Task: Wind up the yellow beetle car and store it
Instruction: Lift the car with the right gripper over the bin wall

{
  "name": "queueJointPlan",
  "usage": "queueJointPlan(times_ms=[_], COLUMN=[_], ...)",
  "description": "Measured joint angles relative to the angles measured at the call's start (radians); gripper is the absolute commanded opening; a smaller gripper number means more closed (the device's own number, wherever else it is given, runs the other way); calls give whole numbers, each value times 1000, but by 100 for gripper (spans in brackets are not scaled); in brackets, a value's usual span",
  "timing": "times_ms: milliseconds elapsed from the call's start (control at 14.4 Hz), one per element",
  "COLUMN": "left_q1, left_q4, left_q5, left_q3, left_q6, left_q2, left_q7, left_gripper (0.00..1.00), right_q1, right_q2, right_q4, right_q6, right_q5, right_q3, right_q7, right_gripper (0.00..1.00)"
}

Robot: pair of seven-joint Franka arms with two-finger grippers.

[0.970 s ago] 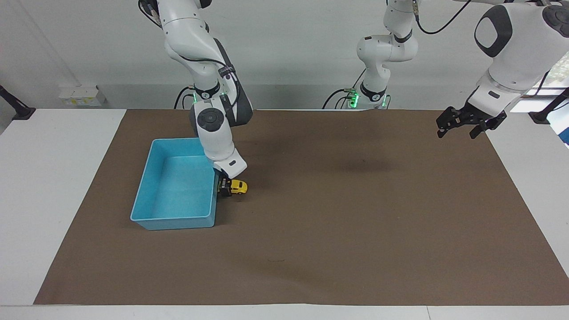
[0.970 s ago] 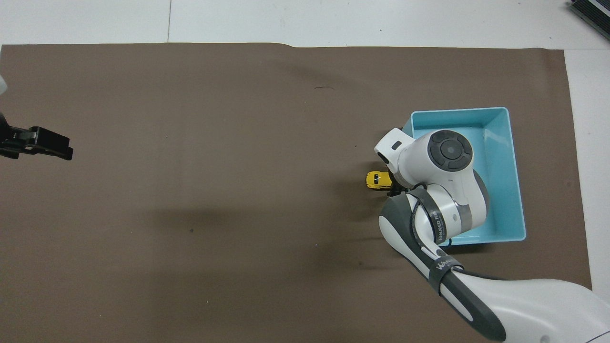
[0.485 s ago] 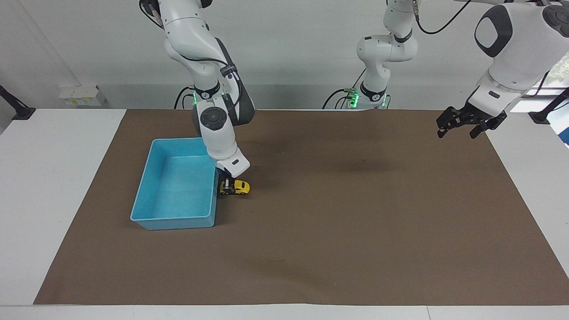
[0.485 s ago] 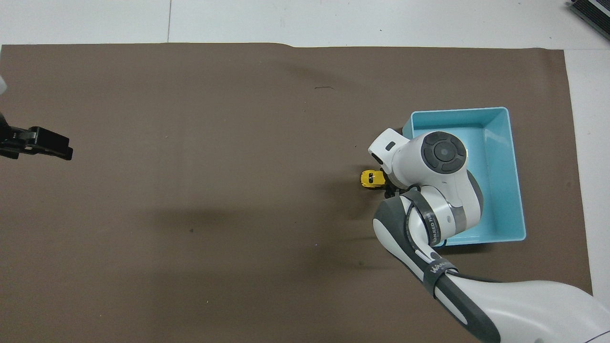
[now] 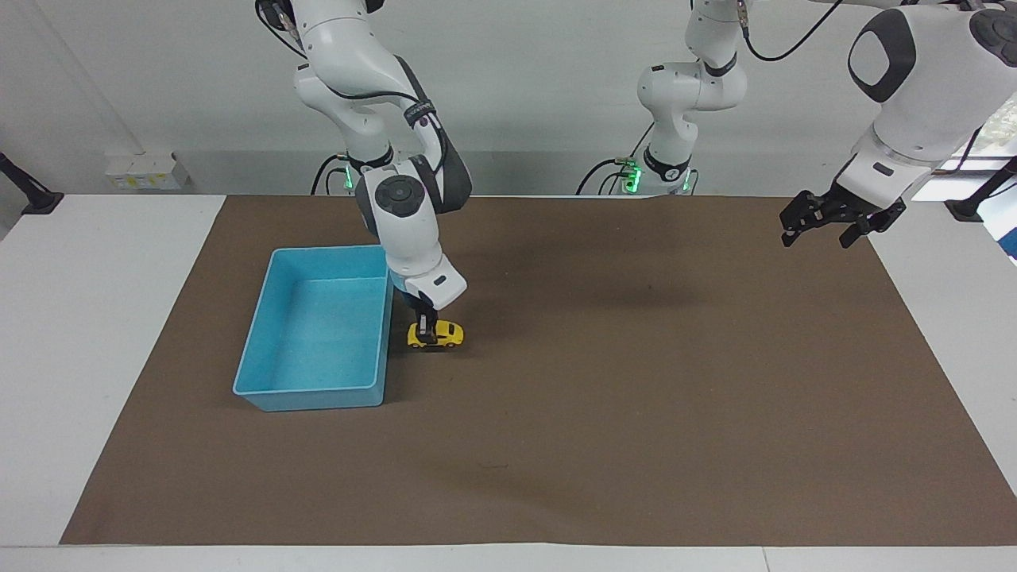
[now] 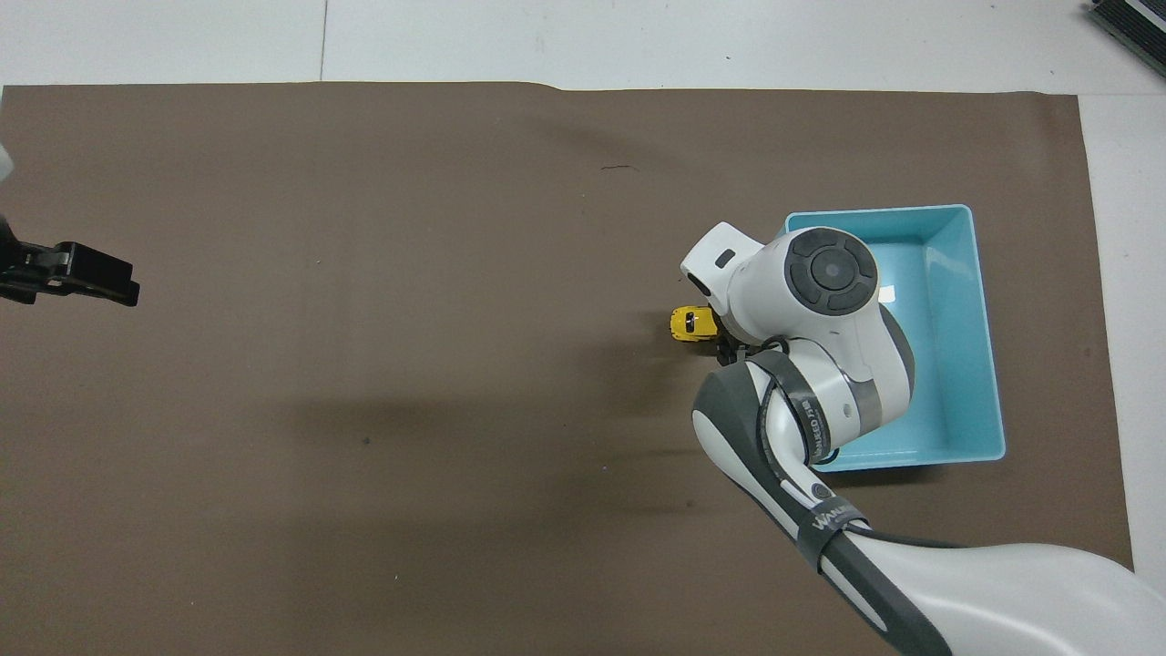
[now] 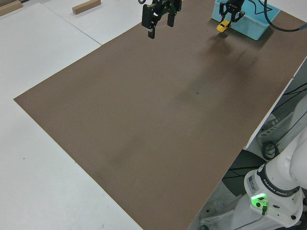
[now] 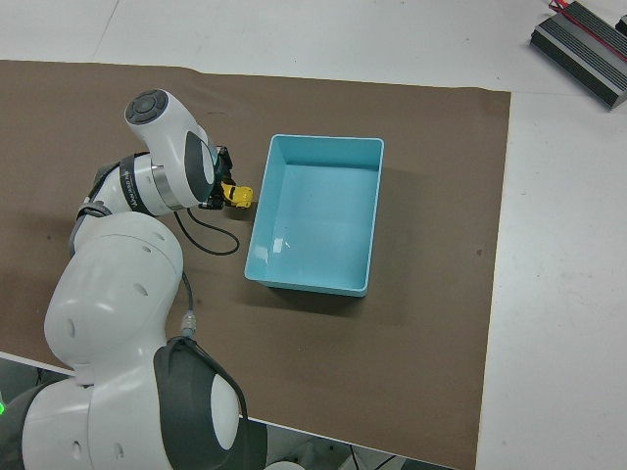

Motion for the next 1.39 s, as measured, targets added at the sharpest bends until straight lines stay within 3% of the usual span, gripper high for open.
queueJointPlan(times_ms=[624, 1386], left_q1=[0, 0], left_q4=[0, 0], left_q5=[0, 0], left_q3=[0, 0], left_q6=[0, 0], left_q2=[0, 0], left_q7=[0, 0], left_gripper=[100, 100], right_q1=[-54, -225], right_q2=[-129, -158], right_q4=[56, 8], right_q6=[-233, -272], right_q5=[2, 11], right_q3=[-9, -15], right_q7=[-60, -246], right_gripper=[5, 5])
